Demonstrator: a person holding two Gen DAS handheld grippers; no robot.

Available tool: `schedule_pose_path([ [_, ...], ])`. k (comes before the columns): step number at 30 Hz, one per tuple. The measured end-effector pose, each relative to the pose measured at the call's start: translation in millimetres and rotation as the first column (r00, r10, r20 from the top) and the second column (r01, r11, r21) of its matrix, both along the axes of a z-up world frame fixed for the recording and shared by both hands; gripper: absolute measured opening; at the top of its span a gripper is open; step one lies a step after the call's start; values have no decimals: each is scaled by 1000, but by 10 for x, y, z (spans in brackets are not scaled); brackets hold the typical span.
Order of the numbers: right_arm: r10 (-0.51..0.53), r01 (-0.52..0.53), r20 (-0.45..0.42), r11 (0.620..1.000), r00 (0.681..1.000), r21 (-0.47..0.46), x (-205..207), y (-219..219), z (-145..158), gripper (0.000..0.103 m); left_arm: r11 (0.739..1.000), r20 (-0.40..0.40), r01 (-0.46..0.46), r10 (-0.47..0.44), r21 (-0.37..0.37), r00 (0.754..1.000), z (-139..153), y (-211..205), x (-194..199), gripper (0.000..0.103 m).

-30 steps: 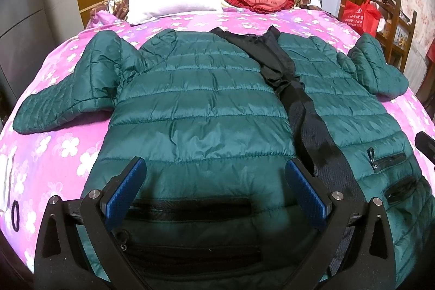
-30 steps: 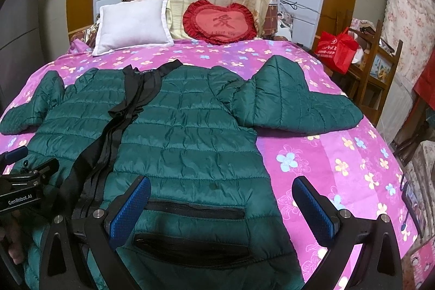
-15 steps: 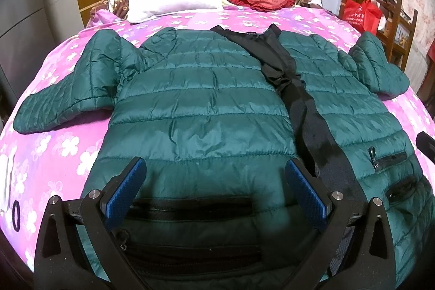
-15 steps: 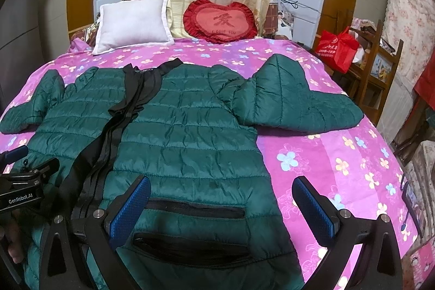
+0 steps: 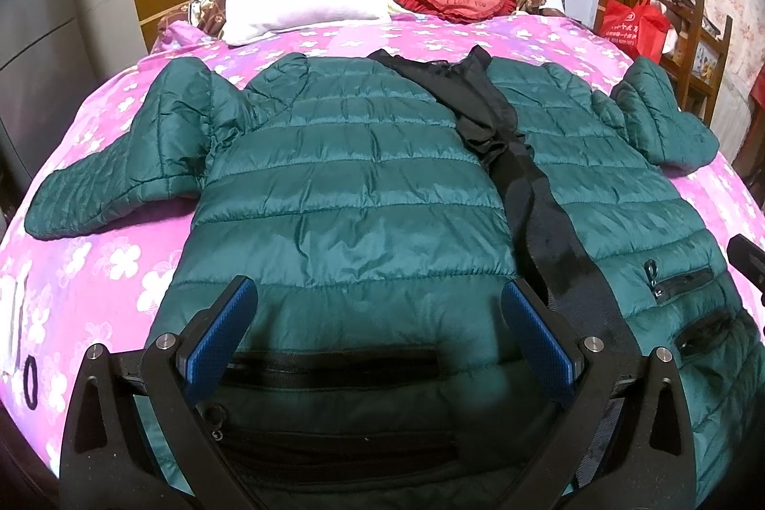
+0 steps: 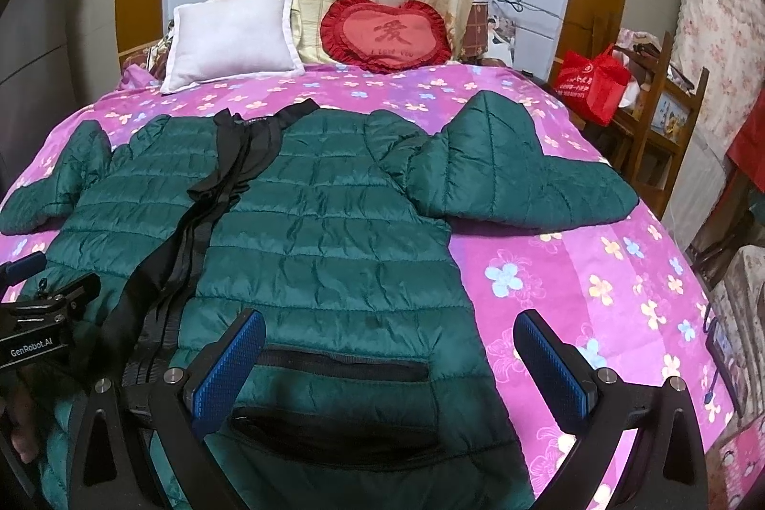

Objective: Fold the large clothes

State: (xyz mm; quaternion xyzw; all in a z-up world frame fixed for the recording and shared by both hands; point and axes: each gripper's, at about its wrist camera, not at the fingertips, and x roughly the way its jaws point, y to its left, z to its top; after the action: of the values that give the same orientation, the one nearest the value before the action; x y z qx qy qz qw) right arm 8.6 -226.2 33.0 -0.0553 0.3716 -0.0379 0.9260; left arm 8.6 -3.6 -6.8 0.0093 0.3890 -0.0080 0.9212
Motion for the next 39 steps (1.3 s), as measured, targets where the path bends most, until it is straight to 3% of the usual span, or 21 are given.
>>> schedule_pose_path([
  [29, -2, 2, 0, 1000, 1000, 1, 5, -1, 0, 103, 1000, 9, -31, 31, -5, 999, 4, 81, 3, 103],
  [34, -4, 4, 1, 1000, 1000, 2, 8, -5, 0, 103, 998, 68, 8, -4, -64, 998, 70, 116, -47, 103],
  [39, -8, 8, 0, 1000, 1000, 3, 10, -22, -5, 103, 994, 41, 23, -19, -105, 999, 68, 151, -10, 102],
])
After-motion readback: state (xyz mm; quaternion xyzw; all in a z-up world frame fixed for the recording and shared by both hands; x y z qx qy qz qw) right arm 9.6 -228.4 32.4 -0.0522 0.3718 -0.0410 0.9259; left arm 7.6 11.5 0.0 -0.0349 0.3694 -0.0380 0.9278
